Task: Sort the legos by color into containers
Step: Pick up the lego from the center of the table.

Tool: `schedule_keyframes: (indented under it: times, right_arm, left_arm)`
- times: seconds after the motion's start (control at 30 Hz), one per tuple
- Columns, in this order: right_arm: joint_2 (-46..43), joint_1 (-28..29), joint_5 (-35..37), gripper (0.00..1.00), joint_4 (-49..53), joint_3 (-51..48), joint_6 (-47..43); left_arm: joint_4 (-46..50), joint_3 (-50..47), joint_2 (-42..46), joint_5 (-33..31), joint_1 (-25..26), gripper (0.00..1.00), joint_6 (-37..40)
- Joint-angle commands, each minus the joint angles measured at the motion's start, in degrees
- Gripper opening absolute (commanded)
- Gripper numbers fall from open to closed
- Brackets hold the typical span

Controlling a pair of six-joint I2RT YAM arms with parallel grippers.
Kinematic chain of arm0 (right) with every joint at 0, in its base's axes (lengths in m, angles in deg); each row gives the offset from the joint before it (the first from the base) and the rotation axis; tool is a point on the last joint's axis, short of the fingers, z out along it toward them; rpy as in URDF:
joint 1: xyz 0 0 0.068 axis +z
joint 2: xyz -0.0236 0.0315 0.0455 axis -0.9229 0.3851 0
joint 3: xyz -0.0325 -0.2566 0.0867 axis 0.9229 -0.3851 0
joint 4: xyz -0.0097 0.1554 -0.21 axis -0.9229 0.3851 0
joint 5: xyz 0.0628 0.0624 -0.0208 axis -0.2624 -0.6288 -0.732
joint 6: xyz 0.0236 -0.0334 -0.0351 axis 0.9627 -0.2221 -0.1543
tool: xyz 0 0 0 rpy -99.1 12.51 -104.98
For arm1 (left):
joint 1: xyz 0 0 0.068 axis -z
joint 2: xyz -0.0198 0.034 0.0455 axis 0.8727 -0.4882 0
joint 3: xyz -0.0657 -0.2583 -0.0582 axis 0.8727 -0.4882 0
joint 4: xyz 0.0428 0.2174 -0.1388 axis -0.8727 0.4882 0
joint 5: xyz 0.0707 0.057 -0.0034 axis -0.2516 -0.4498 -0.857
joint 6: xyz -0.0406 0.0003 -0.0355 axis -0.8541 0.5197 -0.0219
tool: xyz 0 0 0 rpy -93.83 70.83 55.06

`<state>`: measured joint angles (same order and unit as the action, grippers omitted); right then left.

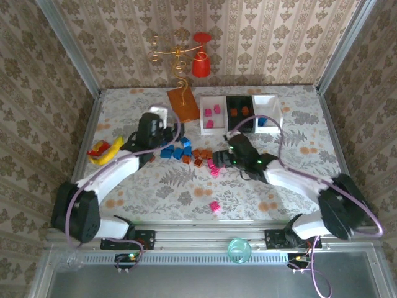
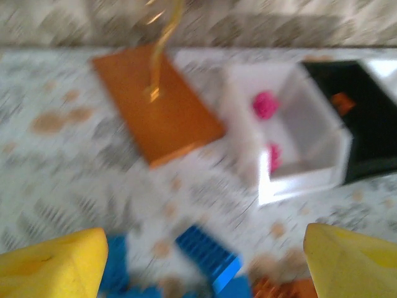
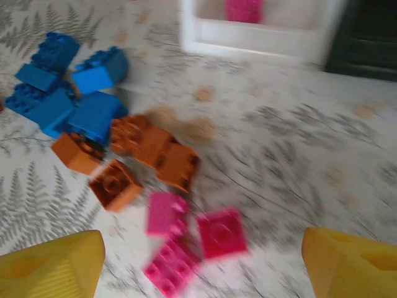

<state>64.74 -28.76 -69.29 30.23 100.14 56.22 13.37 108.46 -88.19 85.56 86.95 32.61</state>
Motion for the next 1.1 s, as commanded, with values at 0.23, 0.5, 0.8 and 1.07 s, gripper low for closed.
schedule_keyframes:
  times: [0.23, 0.5, 0.8, 1.07]
  right_arm:
    - [27.79, 2.59, -5.00, 0.76, 3.41, 27.97, -3.34]
    - [40.79, 2.49, -4.81, 0.70, 10.26, 43.55, -5.40]
    - [47.69, 2.28, -6.08, 0.51, 14.35, 52.07, -6.33]
    - [43.71, 1.39, -7.34, 0.32, 13.63, 50.83, -4.83]
  left_arm:
    - [5.88, -14.03, 11.83, 4.56, -10.71, 0.87, -5.30]
    - [5.07, -18.58, 14.80, 5.99, -12.63, 0.89, -4.96]
    - [3.91, -21.11, 15.43, 6.96, -13.34, 0.90, -4.62]
    - [3.88, -21.57, 16.80, 8.65, -13.43, 0.90, -5.36]
